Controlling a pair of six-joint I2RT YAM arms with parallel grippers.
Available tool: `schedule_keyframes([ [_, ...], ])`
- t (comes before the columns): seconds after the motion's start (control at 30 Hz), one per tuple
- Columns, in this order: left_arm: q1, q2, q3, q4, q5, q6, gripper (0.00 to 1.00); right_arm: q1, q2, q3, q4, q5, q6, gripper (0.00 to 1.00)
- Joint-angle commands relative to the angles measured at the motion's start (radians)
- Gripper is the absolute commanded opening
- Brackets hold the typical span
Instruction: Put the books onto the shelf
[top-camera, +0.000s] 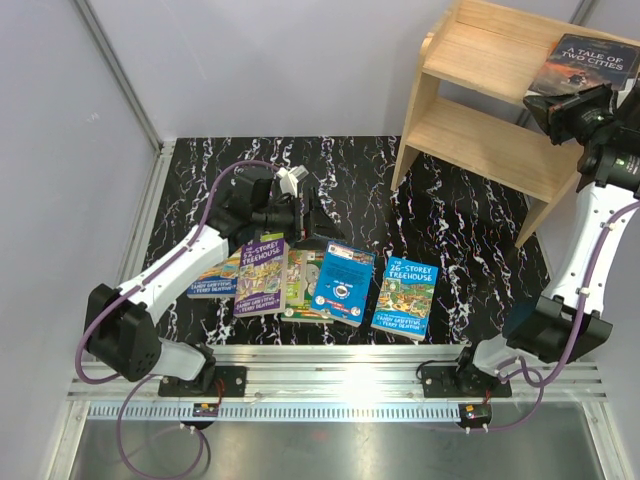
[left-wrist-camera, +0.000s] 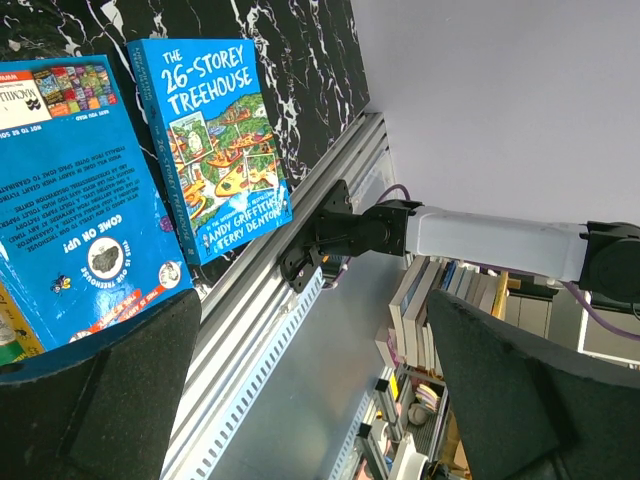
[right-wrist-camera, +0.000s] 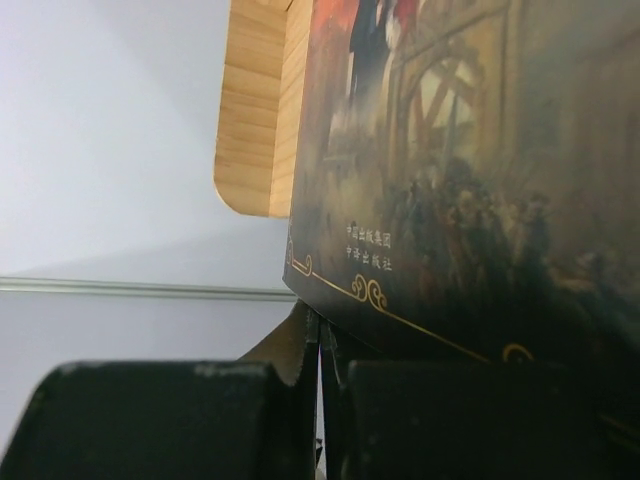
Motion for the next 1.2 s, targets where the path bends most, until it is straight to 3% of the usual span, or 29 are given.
schedule_keyframes([
  [0.0,0.002,-0.025,0.001,0.025,-0.004,0.009,0.99,-0.014,0.036,0.042,-0.052,0.083,-0.038,0.0],
  [0.23,0.001,-0.009,0.012,0.032,-0.006,0.006,0.99,-0.139,0.071,0.083,-0.014,0.058,-0.004,0.01],
  [0.4,0.001,0.008,0.012,0.042,-0.004,-0.004,0.99,-0.173,0.128,0.148,0.021,-0.062,0.011,0.01],
  [0.5,0.002,0.015,0.015,0.047,-0.004,-0.004,0.99,-0.169,0.118,0.084,0.128,-0.175,0.072,0.02],
  [0.57,0.001,0.024,0.018,0.047,-0.003,-0.004,0.99,-0.166,0.069,0.004,0.212,-0.22,0.111,0.06],
  [0.83,0.001,0.043,0.036,0.038,0.007,0.002,0.99,-0.062,-0.079,-0.142,0.247,-0.251,0.103,0.28],
  [0.93,0.002,0.046,0.046,0.006,0.004,0.028,0.99,-0.036,-0.142,-0.214,0.232,-0.243,0.074,0.53],
  [0.97,0.001,0.047,0.044,-0.001,-0.001,0.036,0.99,-0.025,-0.157,-0.223,0.21,-0.234,0.056,0.69],
  [1.1,0.002,0.043,0.027,-0.069,-0.035,0.108,0.99,0.048,-0.278,-0.297,0.128,-0.176,-0.059,0.99],
  [1.17,0.001,0.046,0.024,-0.12,-0.087,0.154,0.99,0.102,-0.327,-0.387,0.106,-0.139,-0.092,1.0],
])
